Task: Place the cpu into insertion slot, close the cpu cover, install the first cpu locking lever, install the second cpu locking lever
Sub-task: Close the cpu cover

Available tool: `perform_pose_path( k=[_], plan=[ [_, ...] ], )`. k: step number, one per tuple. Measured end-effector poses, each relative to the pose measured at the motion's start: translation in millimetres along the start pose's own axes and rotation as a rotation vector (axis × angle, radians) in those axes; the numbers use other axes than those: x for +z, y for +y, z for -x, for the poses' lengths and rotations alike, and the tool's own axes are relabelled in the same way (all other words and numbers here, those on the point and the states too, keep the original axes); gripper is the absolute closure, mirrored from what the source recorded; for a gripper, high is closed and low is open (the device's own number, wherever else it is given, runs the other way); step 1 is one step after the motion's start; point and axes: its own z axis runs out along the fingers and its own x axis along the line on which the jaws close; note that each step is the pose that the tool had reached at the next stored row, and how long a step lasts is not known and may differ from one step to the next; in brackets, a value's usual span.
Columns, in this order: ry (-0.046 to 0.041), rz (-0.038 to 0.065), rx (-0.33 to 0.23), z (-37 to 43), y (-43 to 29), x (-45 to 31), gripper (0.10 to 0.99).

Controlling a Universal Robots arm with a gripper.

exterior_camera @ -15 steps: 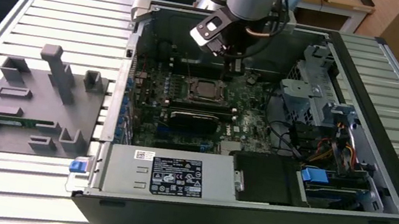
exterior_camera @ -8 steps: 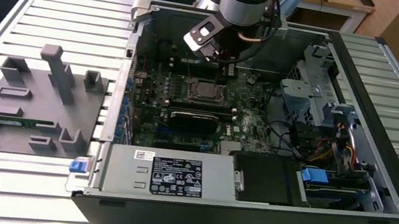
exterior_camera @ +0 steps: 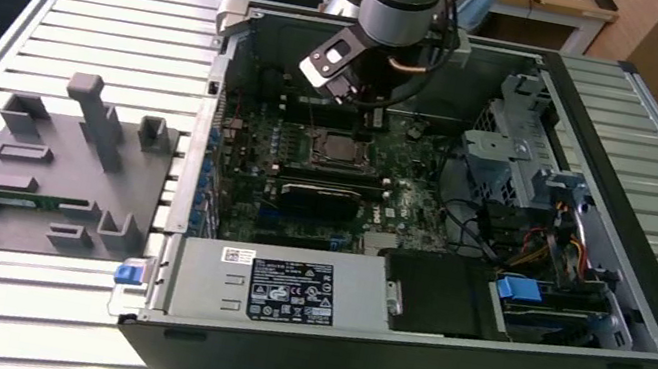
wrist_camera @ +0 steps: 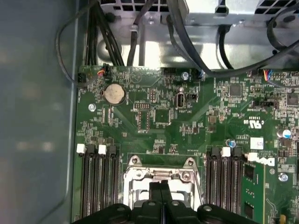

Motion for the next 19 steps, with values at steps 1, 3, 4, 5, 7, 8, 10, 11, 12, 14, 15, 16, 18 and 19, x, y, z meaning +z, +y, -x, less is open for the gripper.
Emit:
perform_pose_path(
  k=[1,3,4,5,7,8,10,11,12,14,15,16,18,19],
  plan=[
    [0.0001,0.0,0.0,0.0,-1.7,0.0,0.98],
    [0.0001,0.0,0.0,-0.1,-5.8,-0.1,0.98],
    [0.0001,0.0,0.0,-0.1,-7.4,-0.2,0.98],
    [0.0,0.0,0.0,-0.2,-8.4,-0.3,0.98],
    [0.0,0.0,0.0,-0.2,-10.8,-0.4,0.98],
    [0.0,0.0,0.0,-0.2,-12.0,-0.4,0.98],
    [0.0,0.0,0.0,-0.2,-14.1,-0.5,0.98],
    [0.0,0.0,0.0,-0.2,-14.7,-0.5,0.98],
    [0.0,0.0,0.0,-0.2,-15.7,-0.6,0.98],
    [0.0,0.0,0.0,-0.2,-16.7,-0.6,0.98],
    [0.0,0.0,0.0,-0.2,-17.5,-0.6,0.98],
    [0.0,0.0,0.0,-0.2,-17.9,-0.6,0.98],
    [0.0001,0.0,0.0,-0.3,-19.2,-0.6,0.98],
    [0.0,0.0,0.0,-0.3,-19.7,-0.7,0.98]
  ],
)
